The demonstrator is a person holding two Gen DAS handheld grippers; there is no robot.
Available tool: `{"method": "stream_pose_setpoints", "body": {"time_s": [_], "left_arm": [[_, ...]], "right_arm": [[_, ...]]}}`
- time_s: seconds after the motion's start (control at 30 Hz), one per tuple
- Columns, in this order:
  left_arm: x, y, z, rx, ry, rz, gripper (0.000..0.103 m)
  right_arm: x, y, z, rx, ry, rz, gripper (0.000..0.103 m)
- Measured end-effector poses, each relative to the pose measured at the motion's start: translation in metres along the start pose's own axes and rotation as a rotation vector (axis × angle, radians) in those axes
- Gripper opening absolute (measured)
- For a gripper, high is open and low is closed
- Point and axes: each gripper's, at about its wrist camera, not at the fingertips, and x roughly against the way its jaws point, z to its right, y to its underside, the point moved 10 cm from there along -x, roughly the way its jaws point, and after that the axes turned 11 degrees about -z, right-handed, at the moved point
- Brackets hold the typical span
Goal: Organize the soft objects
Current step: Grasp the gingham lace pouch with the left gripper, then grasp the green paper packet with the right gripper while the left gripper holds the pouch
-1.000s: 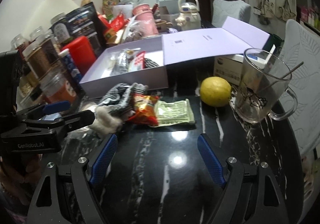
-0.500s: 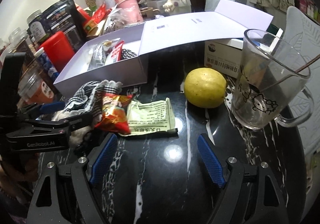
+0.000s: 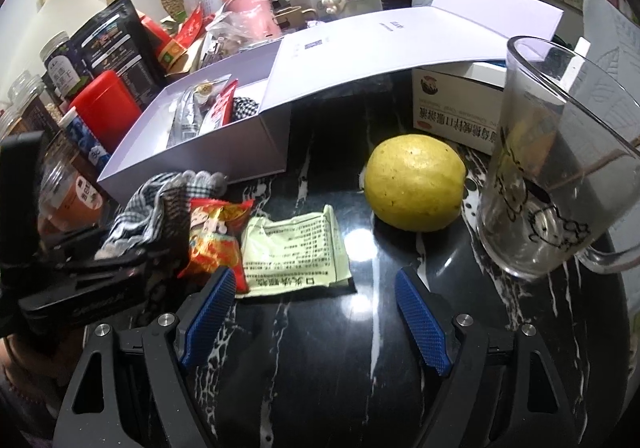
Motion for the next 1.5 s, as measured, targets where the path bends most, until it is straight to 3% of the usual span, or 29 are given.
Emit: {"method": "stream_pose_setpoints", "body": {"time_s": [0.1,0.23,0.5,0.6,0.73,0.77,0.83,0.9,1.5], "left_arm": [[0.008,0.002,-0.002,0.011,0.008,0.004,0.048],[0.022,0.008,-0.004,0.007,0.036,0.016,0.048],[0.032,0.018,-0.013,0.025,0.058,0.014,0.048],[0.037,0.021,-0.020,0.042,0.057,0.021,0.048],[0.044,0.024,-0.027,0.058,0.046,0.034,0.048],[0.045,0.025,-0.028,0.061,0.045,0.034,0.048],[0.046,0.029,-0.029,0.064,0.046,0.033,0.048],[0.047,0.032,-0.029,0.065,0.047,0.031,0.048],[0.048,0.092,-0.002,0.009,0.081,-0.037,0.048]], "right_arm": [[-0.006,-0.004,0.001,0.005,0.009,-0.011,0.082],[-0.014,-0.009,0.003,0.020,0.086,-0.013,0.082],[-0.031,-0.014,-0.021,0.128,0.108,-0.038,0.083],[-0.036,-0.013,-0.029,0.179,0.141,-0.051,0.090],[-0.039,-0.009,-0.034,0.224,0.165,-0.041,0.091],[-0.040,-0.009,-0.034,0.223,0.167,-0.036,0.090],[-0.037,-0.009,-0.035,0.222,0.166,-0.012,0.073],[-0.035,-0.008,-0.036,0.215,0.172,-0.004,0.062],[0.005,0.062,-0.025,0.113,0.152,-0.032,0.061]]}}
